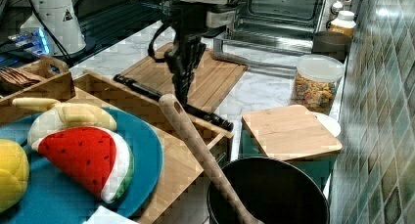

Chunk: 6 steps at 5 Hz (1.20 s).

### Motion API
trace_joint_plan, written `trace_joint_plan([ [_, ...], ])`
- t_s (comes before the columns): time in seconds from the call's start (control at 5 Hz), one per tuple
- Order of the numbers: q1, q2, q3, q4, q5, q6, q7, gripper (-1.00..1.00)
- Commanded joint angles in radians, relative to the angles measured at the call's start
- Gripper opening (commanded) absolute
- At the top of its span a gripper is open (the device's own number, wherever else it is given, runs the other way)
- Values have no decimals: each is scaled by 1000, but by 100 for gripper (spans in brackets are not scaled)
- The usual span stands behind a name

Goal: Close the drawer.

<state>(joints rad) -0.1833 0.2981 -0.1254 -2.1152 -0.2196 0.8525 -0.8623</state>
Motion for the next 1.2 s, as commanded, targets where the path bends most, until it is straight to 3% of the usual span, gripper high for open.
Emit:
trace_joint_plan([
  [0.2,-168,55,-233,120,-156,-26,-57,-100],
  [0.4,-182,47,-253,118,-170,-31,-82,-100],
  [0.6,-230,29,-205,160,-21,-168,-354,-100],
  [1.2,-182,34,-256,159,2,-165,-369,-100],
])
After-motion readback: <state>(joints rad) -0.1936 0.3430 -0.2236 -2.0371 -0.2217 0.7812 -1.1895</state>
